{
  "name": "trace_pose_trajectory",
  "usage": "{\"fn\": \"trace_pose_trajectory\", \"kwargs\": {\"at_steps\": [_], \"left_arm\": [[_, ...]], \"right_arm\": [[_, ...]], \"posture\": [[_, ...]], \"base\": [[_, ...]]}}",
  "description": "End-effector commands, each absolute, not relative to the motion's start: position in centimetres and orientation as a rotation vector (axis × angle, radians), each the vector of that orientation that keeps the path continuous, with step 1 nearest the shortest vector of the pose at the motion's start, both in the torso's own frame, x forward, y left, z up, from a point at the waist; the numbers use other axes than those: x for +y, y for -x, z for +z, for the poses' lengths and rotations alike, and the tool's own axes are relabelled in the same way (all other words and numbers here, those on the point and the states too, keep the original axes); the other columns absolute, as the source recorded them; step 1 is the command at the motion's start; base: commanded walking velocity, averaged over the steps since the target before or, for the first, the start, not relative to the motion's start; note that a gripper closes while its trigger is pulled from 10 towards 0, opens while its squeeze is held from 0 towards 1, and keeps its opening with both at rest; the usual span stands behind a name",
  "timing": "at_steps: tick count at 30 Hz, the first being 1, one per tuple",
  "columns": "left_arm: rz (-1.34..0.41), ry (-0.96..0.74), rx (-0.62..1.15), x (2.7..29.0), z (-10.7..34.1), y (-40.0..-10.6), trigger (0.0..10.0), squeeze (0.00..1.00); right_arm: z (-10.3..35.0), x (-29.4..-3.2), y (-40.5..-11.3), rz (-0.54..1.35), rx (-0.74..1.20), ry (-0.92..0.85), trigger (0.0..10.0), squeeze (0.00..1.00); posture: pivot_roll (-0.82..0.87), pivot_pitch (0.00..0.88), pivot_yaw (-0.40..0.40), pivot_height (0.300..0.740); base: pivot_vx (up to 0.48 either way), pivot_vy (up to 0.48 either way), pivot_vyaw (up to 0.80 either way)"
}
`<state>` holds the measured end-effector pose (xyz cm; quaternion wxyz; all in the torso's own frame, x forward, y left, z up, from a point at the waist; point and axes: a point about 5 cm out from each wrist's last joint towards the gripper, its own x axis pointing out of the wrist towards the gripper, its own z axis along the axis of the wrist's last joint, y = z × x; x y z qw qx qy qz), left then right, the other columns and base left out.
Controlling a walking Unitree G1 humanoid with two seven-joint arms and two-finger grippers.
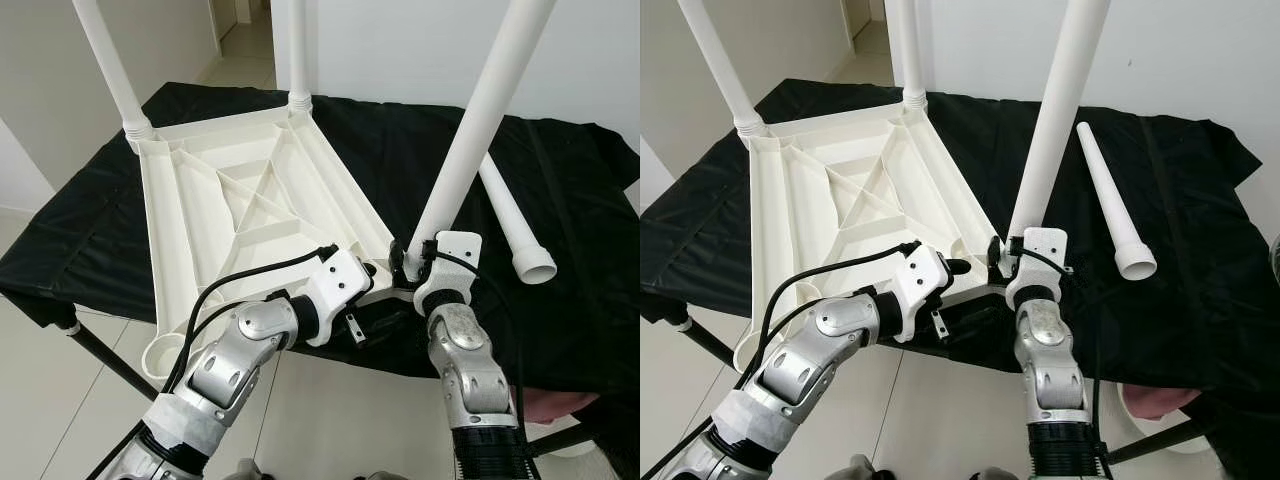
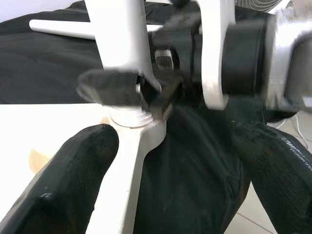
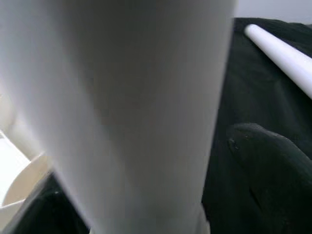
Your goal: Building children table
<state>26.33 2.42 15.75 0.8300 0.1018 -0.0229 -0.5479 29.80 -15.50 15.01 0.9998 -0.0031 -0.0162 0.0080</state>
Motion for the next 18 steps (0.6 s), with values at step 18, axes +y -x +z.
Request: {"fn": "trace_pose_trajectory", "kwargs": {"at_steps": [18], "left_arm": [[-1.197,-0.218,-0.052,2.2,15.9,-26.3,10.0,0.0]], "right_arm": [[14.8,-16.2,-31.7,0.617,-0.01,0.226,10.0,0.0]], "posture": [[-0.13,0.032,0.032,0.74]], "base": [[0.0,0.0,0.0]]}}
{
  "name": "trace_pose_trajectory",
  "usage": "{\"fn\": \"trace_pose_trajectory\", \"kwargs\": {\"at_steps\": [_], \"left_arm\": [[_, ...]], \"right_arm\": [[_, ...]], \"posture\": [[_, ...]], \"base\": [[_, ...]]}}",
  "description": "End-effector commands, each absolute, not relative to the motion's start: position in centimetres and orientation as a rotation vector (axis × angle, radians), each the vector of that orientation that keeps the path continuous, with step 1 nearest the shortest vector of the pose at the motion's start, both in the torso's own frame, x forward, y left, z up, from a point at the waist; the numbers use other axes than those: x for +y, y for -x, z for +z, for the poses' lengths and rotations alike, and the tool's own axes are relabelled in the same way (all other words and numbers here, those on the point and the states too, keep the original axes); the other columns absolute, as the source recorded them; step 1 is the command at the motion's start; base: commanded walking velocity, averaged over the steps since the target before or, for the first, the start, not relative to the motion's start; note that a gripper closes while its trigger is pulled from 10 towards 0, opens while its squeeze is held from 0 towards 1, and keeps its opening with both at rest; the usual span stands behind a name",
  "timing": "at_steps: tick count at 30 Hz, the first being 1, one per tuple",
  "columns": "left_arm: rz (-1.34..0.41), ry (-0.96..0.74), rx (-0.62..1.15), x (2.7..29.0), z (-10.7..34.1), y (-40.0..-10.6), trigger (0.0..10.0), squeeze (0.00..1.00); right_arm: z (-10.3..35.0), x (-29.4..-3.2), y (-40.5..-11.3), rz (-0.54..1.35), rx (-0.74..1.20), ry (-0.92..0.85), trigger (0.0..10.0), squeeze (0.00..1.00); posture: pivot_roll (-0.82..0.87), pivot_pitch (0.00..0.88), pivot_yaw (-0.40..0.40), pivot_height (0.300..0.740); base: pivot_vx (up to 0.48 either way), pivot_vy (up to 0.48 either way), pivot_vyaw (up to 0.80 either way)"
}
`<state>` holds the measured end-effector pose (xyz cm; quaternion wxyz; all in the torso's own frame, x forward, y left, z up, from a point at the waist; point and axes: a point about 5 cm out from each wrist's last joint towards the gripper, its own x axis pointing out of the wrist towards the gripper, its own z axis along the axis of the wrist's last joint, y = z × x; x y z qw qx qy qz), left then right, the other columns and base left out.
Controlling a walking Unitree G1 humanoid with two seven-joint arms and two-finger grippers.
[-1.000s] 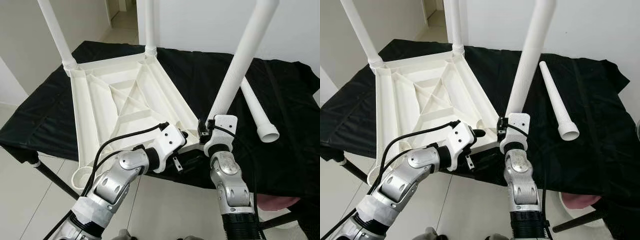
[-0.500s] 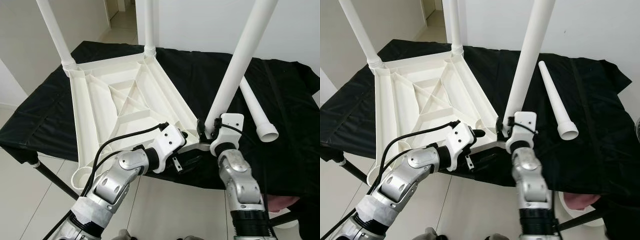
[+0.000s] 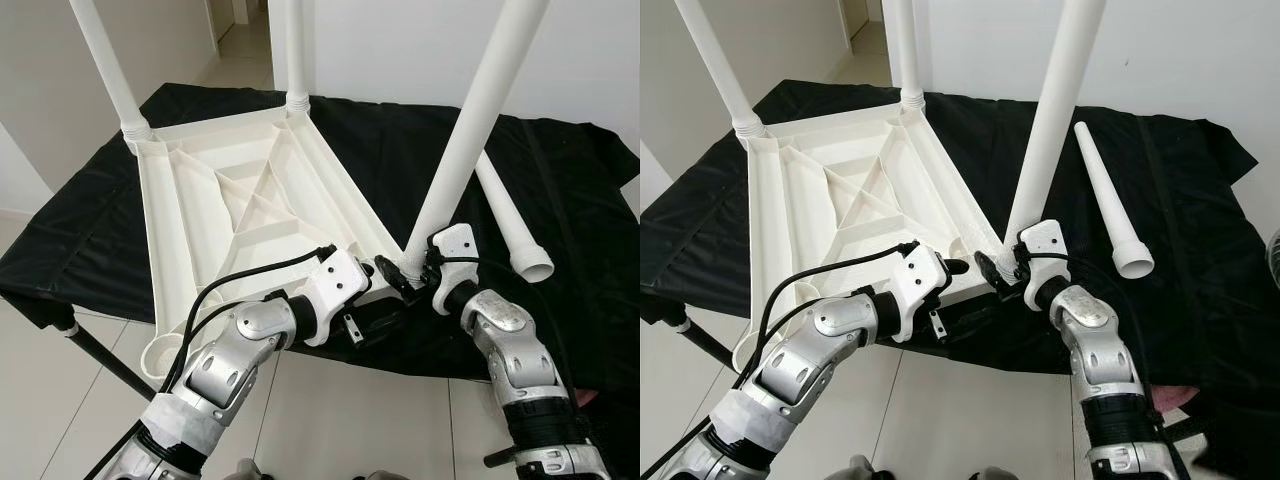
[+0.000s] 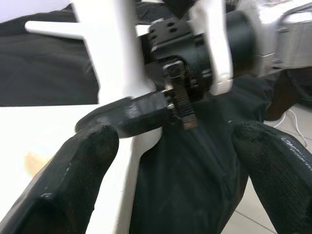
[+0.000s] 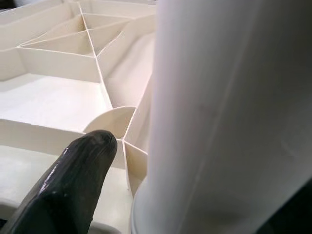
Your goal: Building children table
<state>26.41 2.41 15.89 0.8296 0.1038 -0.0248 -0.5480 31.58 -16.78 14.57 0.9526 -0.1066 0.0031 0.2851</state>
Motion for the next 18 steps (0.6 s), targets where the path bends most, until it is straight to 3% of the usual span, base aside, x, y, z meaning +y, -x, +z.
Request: {"fn": "trace_pose_trajectory", "kwargs": {"at_steps": [1,7,8,9,18], "left_arm": [[-1.197,-0.218,-0.052,2.2,15.9,-26.3,10.0,0.0],[-1.197,-0.217,-0.057,2.1,16.1,-26.3,10.0,0.0],[-1.196,-0.216,-0.058,2.1,16.1,-26.3,10.0,0.0],[-1.195,-0.216,-0.059,2.1,16.1,-26.3,10.0,0.0],[-1.19,-0.214,-0.056,2.2,16.1,-26.2,10.0,0.0]], "right_arm": [[14.8,-16.2,-31.7,0.617,-0.01,0.226,10.0,0.0],[15.1,-16.2,-32.3,0.668,-0.019,0.245,10.0,0.0],[15.0,-16.2,-32.5,0.688,-0.013,0.257,4.2,0.0],[14.8,-16.4,-32.6,0.698,0.0,0.264,0.0,0.0],[14.0,-17.2,-32.7,0.696,0.032,0.239,0.0,0.0]], "posture": [[-0.13,0.032,0.032,0.74],[-0.12,0.03,0.031,0.74],[-0.12,0.028,0.03,0.74],[-0.12,0.028,0.03,0.74],[-0.11,0.037,0.027,0.74]], "base": [[0.0,0.0,0.0],[0.0,0.0,0.0],[0.0,0.0,0.0],[0.0,0.0,0.0],[0.0,0.0,0.0]]}}
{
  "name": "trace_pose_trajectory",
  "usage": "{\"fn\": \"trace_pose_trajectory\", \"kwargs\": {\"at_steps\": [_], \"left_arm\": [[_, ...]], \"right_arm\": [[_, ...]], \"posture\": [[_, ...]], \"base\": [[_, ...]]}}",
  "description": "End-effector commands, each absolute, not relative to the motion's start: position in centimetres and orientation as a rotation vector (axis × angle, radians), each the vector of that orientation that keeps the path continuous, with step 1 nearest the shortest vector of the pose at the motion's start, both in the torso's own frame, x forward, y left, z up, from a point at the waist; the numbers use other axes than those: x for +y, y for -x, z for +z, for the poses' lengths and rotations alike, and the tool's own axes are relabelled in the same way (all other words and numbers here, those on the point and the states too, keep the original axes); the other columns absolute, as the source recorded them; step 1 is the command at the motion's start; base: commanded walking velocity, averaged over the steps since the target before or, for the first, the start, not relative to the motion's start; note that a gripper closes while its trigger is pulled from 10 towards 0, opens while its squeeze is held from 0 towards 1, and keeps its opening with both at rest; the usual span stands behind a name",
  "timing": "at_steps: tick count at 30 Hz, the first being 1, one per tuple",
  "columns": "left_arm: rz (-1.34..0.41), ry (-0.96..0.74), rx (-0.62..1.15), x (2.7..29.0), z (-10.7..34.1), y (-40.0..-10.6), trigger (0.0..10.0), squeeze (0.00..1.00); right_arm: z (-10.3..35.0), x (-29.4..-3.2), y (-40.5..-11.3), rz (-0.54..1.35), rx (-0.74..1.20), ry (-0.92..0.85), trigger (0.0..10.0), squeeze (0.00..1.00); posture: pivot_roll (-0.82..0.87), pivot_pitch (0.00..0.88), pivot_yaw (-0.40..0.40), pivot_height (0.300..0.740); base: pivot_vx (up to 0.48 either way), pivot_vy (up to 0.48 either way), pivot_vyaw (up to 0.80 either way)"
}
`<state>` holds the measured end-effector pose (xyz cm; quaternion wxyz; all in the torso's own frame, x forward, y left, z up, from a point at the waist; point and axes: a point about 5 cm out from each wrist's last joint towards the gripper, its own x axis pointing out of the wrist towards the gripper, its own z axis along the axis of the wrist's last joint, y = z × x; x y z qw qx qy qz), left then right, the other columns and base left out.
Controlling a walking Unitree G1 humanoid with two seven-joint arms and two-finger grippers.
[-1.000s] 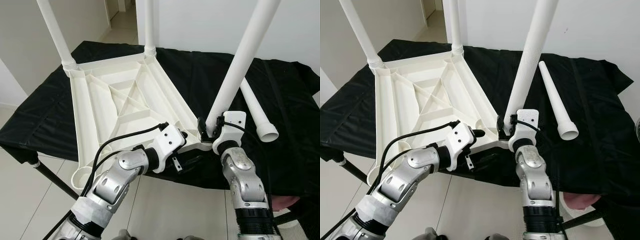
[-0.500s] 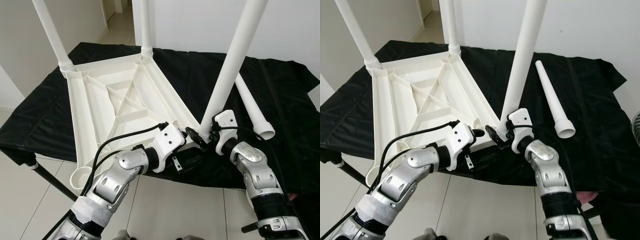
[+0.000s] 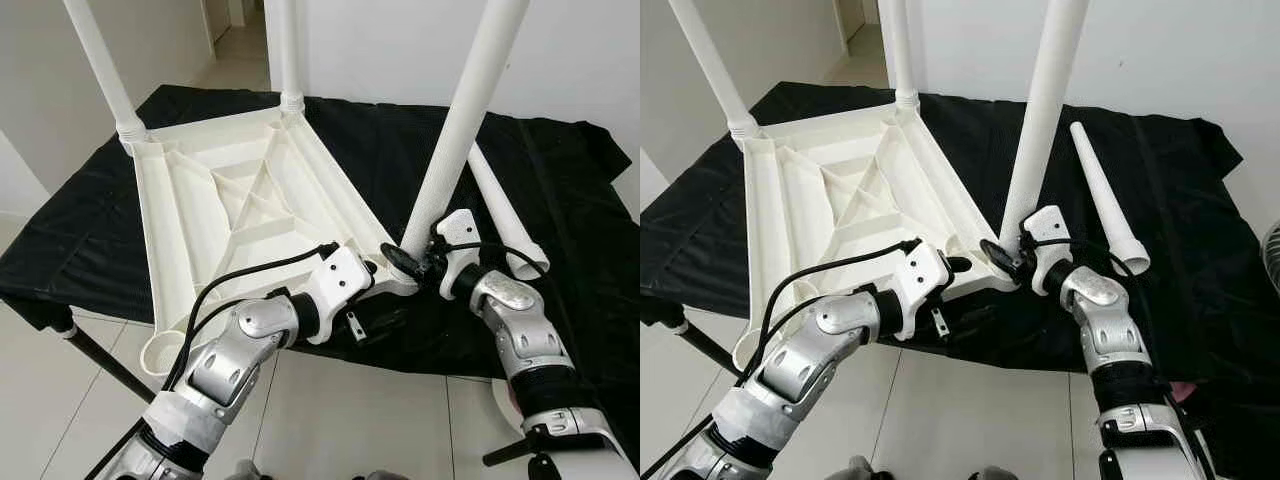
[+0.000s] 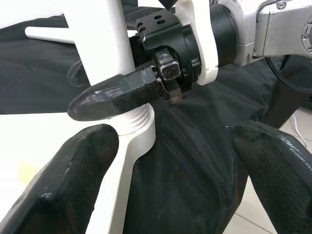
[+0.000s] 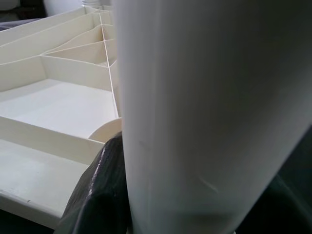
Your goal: Building children table
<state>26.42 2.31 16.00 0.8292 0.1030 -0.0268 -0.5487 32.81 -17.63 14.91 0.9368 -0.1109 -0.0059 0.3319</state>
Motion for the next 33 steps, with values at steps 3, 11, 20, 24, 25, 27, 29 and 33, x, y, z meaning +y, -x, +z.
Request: {"fn": "trace_pose_trajectory", "kwargs": {"at_steps": [3,11,20,24,25,27,29,33], "left_arm": [[-1.191,-0.213,-0.055,2.2,16.1,-26.1,10.0,0.0],[-1.193,-0.209,-0.052,2.2,16.0,-26.0,10.0,0.0],[-1.195,-0.211,-0.052,2.2,16.0,-26.0,10.0,0.0],[-1.191,-0.209,-0.055,2.1,16.1,-26.0,10.0,0.0],[-1.188,-0.207,-0.057,2.1,16.1,-26.0,10.0,0.0],[-1.188,-0.207,-0.057,2.1,16.1,-26.0,10.0,0.0],[-1.187,-0.208,-0.057,2.1,16.1,-26.0,10.0,0.0],[-1.186,-0.209,-0.057,2.1,16.1,-26.0,10.0,0.0]], "right_arm": [[13.5,-17.4,-32.7,0.637,0.042,0.202,0.0,0.0],[13.3,-17.0,-32.8,0.401,0.059,0.133,0.0,0.0],[13.5,-15.4,-32.6,0.101,0.04,0.062,0.0,0.0],[13.7,-14.1,-32.4,0.021,0.028,0.029,0.0,0.0],[13.9,-13.2,-32.3,-0.044,0.02,0.013,0.0,0.0],[13.9,-13.2,-32.3,-0.044,0.02,0.013,0.0,0.0],[14.0,-12.9,-32.3,-0.058,0.021,-0.004,0.0,0.0],[14.3,-12.8,-32.4,-0.047,0.009,-0.023,0.0,0.0]], "posture": [[-0.11,0.042,0.025,0.74],[-0.11,0.05,0.029,0.74],[-0.11,0.051,0.028,0.74],[-0.11,0.048,0.022,0.74],[-0.1,0.045,0.02,0.74],[-0.1,0.045,0.02,0.74],[-0.1,0.04,0.018,0.74],[-0.1,0.039,0.017,0.74]], "base": [[0.0,0.0,0.0],[0.0,0.0,0.0],[0.0,0.0,0.0],[0.0,0.0,0.0],[0.0,0.0,0.0],[0.0,0.0,0.0],[0.0,0.0,0.0],[0.0,0.0,0.0]]}}
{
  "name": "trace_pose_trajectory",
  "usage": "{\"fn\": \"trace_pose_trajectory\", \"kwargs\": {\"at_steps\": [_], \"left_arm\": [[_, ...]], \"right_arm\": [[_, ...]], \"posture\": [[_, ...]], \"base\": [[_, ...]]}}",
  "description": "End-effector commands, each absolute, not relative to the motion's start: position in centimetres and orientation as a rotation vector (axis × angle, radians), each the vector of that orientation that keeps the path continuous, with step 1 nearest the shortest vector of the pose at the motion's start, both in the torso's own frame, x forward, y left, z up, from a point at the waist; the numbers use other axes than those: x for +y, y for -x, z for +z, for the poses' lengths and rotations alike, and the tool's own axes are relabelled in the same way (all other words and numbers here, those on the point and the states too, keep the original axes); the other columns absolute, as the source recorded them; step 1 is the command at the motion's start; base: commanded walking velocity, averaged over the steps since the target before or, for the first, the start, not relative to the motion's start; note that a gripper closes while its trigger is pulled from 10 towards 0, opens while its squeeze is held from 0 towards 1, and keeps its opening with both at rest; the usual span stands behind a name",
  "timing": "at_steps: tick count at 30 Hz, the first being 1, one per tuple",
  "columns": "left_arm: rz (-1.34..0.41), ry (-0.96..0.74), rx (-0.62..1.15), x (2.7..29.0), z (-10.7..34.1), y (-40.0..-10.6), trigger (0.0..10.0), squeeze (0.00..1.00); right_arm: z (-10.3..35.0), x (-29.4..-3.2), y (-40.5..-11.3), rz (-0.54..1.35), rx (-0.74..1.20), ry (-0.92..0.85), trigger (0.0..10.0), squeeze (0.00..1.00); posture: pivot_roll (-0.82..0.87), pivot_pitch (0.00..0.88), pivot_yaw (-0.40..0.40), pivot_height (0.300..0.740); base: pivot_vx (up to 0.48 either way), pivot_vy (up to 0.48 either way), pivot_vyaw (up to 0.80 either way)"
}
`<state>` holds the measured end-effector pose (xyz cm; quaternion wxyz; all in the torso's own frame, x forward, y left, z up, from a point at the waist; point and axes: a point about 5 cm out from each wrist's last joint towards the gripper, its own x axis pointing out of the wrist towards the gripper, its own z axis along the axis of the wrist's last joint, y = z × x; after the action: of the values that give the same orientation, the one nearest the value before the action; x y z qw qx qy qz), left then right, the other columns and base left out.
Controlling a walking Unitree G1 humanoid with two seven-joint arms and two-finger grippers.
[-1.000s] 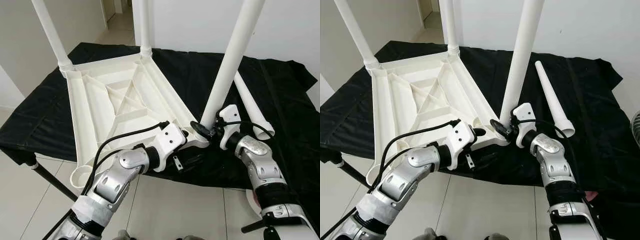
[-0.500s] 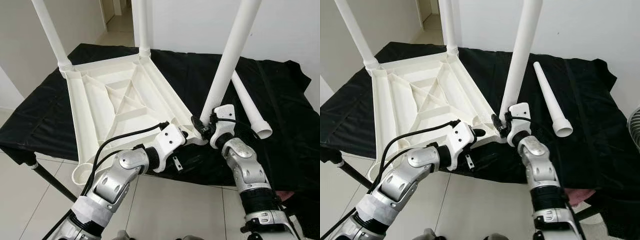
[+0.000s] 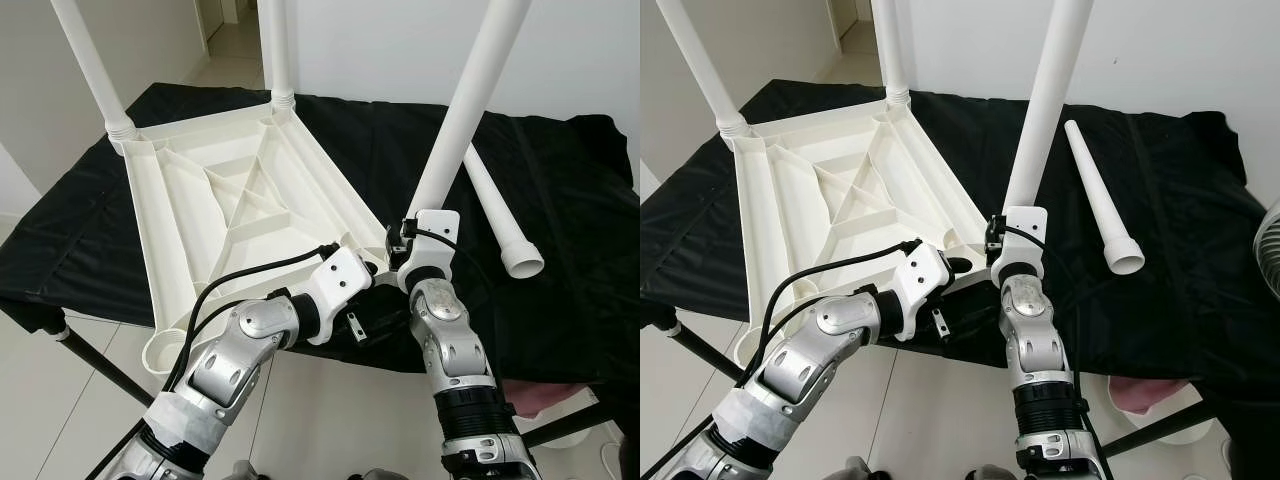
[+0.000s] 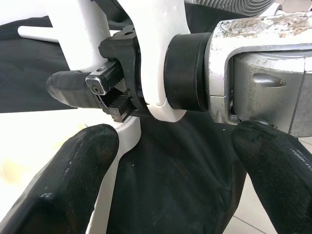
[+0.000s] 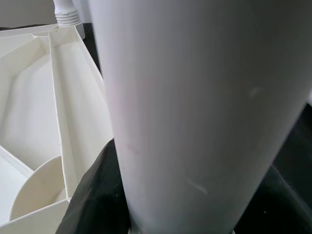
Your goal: Building children table
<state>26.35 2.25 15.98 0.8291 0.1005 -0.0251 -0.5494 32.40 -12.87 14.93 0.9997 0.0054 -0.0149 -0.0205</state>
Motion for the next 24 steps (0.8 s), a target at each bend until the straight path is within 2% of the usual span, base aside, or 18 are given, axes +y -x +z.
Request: {"fn": "trace_pose_trajectory", "kwargs": {"at_steps": [1,2,3,4,16,17,24], "left_arm": [[-1.186,-0.209,-0.057,2.1,16.1,-26.0,10.0,0.0],[-1.186,-0.21,-0.057,2.1,16.1,-26.1,10.0,0.0],[-1.186,-0.21,-0.057,2.1,16.1,-26.1,10.0,0.0],[-1.182,-0.212,-0.063,2.1,16.2,-26.2,10.0,0.0],[-1.175,-0.215,-0.066,2.2,16.2,-26.2,10.0,0.0],[-1.175,-0.215,-0.065,2.2,16.2,-26.2,10.0,0.0],[-1.176,-0.219,-0.058,2.5,16.1,-26.1,10.0,0.0]], "right_arm": [[14.3,-12.8,-32.4,-0.047,0.009,-0.023,0.0,0.0],[14.6,-12.8,-32.5,-0.031,-0.006,-0.037,9.9,0.0],[14.6,-12.8,-32.5,-0.031,-0.006,-0.037,9.9,0.0],[15.2,-13.0,-32.3,0.003,-0.053,-0.053,10.0,1.0],[15.8,-13.3,-31.1,0.047,-0.133,-0.056,10.0,1.0],[15.8,-13.5,-30.6,0.046,-0.151,-0.041,10.0,0.0],[15.0,-14.5,-26.8,0.124,-0.205,-0.01,10.0,0.0]], "posture": [[-0.1,0.039,0.017,0.74],[-0.11,0.036,0.017,0.74],[-0.11,0.036,0.017,0.74],[-0.11,0.031,0.013,0.74],[-0.1,0.028,0.011,0.74],[-0.11,0.028,0.012,0.74],[-0.11,0.041,0.019,0.74]], "base": [[0.0,0.0,0.0],[0.0,0.0,0.0],[0.0,0.0,0.0],[0.0,0.0,0.0],[0.0,0.0,0.0],[0.0,0.0,0.0],[0.0,0.0,0.0]]}}
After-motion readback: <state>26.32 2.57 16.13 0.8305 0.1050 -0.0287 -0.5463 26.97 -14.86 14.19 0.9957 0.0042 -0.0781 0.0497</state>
